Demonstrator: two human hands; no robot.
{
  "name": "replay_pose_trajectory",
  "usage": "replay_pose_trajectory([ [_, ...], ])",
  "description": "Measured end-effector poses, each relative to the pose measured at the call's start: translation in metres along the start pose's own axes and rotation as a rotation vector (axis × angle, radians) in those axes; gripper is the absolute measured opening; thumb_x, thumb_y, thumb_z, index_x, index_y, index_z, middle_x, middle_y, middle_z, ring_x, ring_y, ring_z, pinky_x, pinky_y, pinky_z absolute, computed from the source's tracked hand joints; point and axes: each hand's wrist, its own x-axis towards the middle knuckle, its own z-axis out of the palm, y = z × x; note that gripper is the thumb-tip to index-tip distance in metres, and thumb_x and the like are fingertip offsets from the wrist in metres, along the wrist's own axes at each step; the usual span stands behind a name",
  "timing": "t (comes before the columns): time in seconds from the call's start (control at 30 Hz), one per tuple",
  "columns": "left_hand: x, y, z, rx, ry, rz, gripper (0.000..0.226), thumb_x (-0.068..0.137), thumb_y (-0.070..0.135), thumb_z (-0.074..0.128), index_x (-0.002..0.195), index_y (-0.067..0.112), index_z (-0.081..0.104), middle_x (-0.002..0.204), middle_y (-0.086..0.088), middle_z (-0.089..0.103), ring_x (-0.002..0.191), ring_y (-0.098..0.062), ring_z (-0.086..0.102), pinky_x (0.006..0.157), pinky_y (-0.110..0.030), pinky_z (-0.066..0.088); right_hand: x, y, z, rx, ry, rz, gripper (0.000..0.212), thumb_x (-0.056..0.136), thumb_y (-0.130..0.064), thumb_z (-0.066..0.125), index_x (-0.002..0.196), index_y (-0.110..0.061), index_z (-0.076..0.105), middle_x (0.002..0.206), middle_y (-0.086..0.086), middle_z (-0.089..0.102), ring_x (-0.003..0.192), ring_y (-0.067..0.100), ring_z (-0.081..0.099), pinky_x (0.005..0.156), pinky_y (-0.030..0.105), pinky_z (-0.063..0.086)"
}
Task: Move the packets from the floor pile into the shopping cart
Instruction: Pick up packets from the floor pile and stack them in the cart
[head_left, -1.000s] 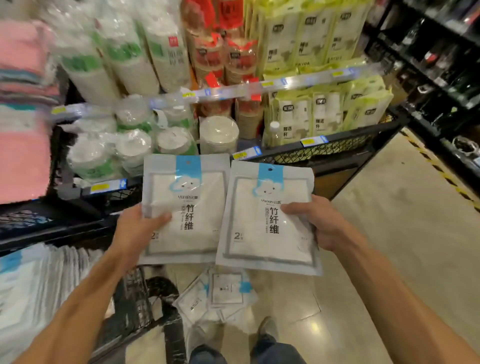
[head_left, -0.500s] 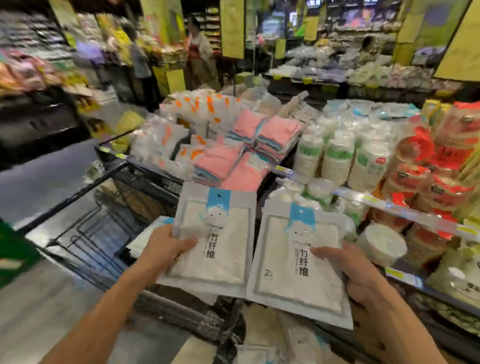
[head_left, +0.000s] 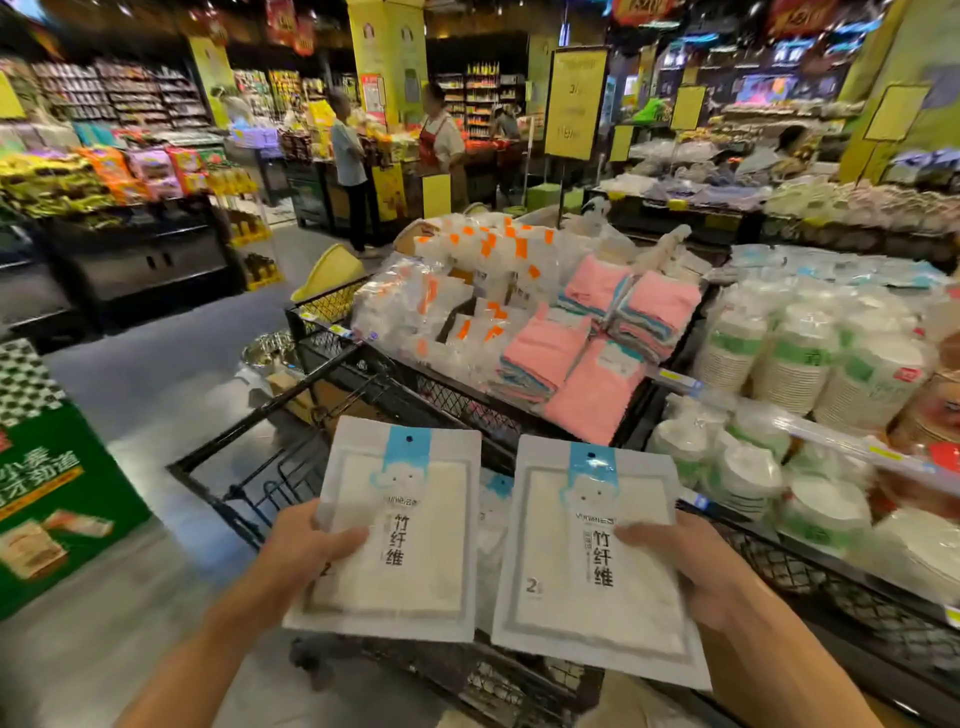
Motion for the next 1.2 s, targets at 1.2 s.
replay_pose_trajectory([
  [1.2,0.381,-0.112,-0.046,0.171,-0.164,-0.412,0.019,0.087,0.0,0.076,0.104,0.006,0.07,0.095,-0.01,0.077,0.084,-0.025,0.074,0.066,-0.035,0.059,0.301,0.095,0.137,0.188,0.359,0.377,0.037,0.087,0.009,0.064,0.124,0.0,0.061,0.108,0.02,0.077,0.097,0.04,0.075,0.074,0.051,0.062],
])
